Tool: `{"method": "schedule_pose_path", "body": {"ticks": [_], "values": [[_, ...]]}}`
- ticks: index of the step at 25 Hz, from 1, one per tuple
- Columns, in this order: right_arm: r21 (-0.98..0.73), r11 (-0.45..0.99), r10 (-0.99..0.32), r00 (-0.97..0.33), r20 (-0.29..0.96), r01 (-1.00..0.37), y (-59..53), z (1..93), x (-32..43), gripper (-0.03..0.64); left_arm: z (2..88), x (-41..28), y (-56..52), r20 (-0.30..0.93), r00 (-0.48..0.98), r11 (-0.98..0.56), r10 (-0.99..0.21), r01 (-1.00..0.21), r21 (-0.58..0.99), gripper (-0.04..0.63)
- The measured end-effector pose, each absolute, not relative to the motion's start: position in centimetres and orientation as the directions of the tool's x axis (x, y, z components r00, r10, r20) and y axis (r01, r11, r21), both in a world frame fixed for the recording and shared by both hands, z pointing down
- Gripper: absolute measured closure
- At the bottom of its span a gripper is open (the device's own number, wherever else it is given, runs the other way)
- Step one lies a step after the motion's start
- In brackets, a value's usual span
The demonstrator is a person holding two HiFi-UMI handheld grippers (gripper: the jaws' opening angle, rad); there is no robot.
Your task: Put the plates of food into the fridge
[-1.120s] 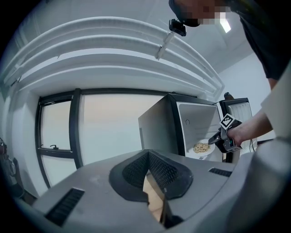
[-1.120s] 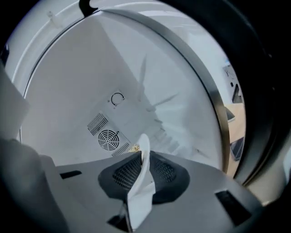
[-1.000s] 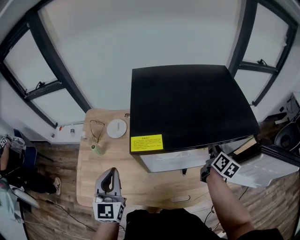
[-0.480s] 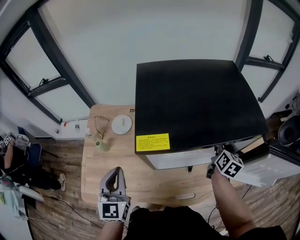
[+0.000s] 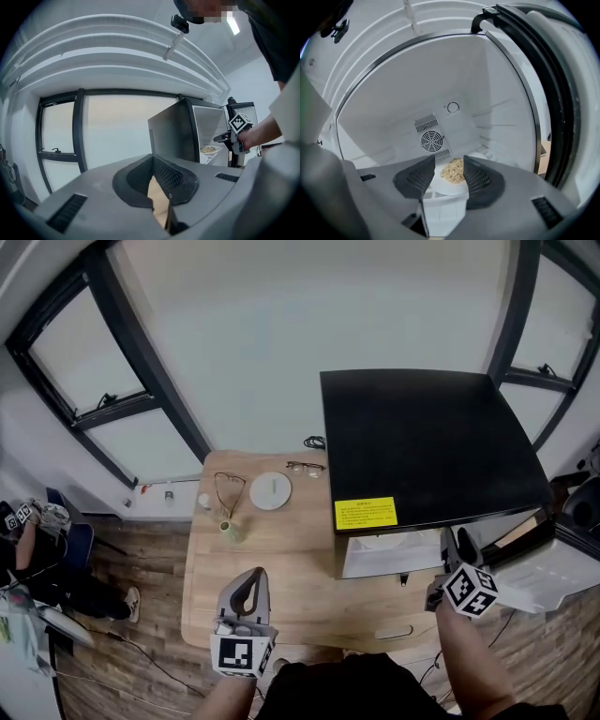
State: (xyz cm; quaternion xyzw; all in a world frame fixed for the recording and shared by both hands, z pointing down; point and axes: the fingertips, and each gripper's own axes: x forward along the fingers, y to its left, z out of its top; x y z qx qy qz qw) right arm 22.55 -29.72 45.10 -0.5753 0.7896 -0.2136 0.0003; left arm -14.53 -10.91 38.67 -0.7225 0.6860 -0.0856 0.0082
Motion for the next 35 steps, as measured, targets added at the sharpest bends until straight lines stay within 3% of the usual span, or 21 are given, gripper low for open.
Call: {"method": "schedule_pose_path", "body": {"ticks": [6, 14, 18, 21, 27, 29, 35], "values": [[-0.36, 0.286, -0.883, -0.39, 0.26, -0.888, -25.7, 46.0, 19.2, 0.414, 37.7, -17.4, -8.8, 0.041, 0.042, -0.046, -0.998, -0.994, -0.102, 0.592], [-0.38, 0.401, -0.774, -0.531, 0.347, -0.833, -18.1, 50.0, 9.8, 0.414, 37.6, -23.2, -2.7, 0.036, -0.019, 0.015, -0.999, -0.994, -0.104, 0.592], [-0.419, 0.502, -0.682, -0.644, 0.346, -0.757, -13.8, 51.6, 3.3, 0.424, 38.8, -26.7, 1.0, 0.09, -0.063, 0.055, -0.994, -0.995, -0.087, 0.592], [-0.463, 0.55, -0.602, -0.714, 0.357, -0.695, -10.5, 53.2, -0.6, 0.445, 39.4, -29.2, 3.2, 0.057, -0.086, 0.082, -0.995, -0.994, -0.074, 0.592], [-0.574, 0.639, -0.32, -0.856, 0.407, -0.512, -0.4, 59.4, -9.5, 0.451, 40.8, -33.2, 6.5, 0.072, -0.108, 0.102, -0.992, -0.992, -0.077, 0.592], [-0.62, 0.603, -0.264, -0.859, 0.438, -0.501, 2.6, 61.8, -11.3, 0.451, 41.2, -33.8, 7.3, 0.086, -0.099, 0.092, -0.991, -0.992, -0.083, 0.592], [-0.748, 0.32, -0.225, -0.814, 0.536, -0.581, 7.0, 68.6, -12.5, 0.463, 42.3, -36.2, 9.7, 0.127, -0.097, 0.082, -0.987, -0.989, -0.12, 0.592]]}}
